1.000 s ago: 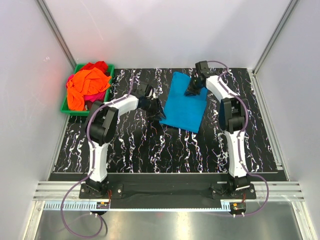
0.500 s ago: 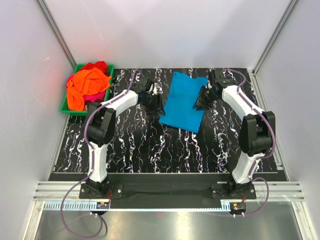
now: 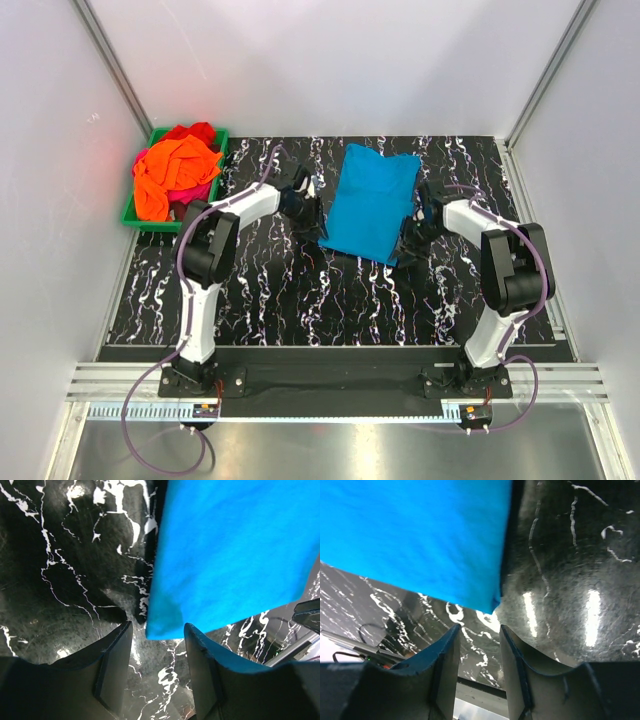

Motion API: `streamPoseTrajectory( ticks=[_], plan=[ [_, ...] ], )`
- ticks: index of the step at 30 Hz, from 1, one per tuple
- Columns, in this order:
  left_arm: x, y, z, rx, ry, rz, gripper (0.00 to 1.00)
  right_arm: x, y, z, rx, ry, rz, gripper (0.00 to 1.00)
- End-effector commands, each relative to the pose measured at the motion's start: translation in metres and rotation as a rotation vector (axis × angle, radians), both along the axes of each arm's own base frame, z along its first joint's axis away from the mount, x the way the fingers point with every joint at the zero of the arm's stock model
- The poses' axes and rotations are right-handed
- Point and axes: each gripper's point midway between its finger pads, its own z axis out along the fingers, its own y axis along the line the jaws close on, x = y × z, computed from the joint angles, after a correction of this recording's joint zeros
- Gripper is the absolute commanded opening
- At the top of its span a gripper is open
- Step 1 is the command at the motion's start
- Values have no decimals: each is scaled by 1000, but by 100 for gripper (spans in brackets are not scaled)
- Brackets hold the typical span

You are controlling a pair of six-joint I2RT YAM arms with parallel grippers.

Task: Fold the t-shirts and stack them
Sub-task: Fold the tshirt

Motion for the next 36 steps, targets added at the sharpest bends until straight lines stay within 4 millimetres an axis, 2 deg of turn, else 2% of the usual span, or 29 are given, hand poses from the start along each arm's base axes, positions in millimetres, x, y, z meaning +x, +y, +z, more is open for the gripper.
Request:
streamPoseTrajectory(
  ticks=[1, 3, 4, 6, 7, 9, 13, 20, 21, 23, 24, 28, 30, 32, 36],
  plan=[
    [2, 0, -6, 3, -9, -10, 46, 12, 1, -1, 29, -61, 0, 43],
    [0, 1, -4, 2, -13, -13, 35, 8, -1, -9, 18, -50, -3, 38],
    [-1, 2, -3, 2, -13, -13, 24, 8, -3, -9, 12, -52, -7, 28],
    [-3, 3, 6, -5, -29, -14, 10, 5, -4, -8, 13, -56, -9, 15],
    [-4, 3, 9, -7, -31, -15, 0, 4, -4, -6, 18, -64, -6, 6],
    [-9, 3, 11, -20, -29, -18, 0, 3, -4, -1, 22, -76, -6, 0],
    [-16, 2, 20, -48, -33, -14, 0, 1, -7, 3, 6, -84, -2, 0],
    [-31, 5, 19, -67, -20, -14, 0, -1, -9, 11, 1, -102, -8, 1],
    [-34, 6, 18, -65, -13, -13, 0, -2, -8, 14, 5, -107, -9, 14],
    [-41, 7, 19, -80, -4, -18, 0, -4, -8, 16, 10, -110, -6, 22],
    [-44, 7, 20, -85, 1, -18, 6, -4, -7, 19, 15, -118, -4, 31],
    [-49, 7, 24, -99, 1, -22, 45, -10, -7, 11, 24, -108, 17, 38],
    [-46, 6, 26, -100, -8, -27, 49, -9, -5, 7, 35, -110, 30, 39],
    [-40, 4, 29, -95, -19, -32, 50, -10, -1, 1, 54, -101, 52, 39],
    [-31, 4, 25, -71, -30, -43, 50, -7, 0, -7, 61, -95, 60, 36]
  ],
)
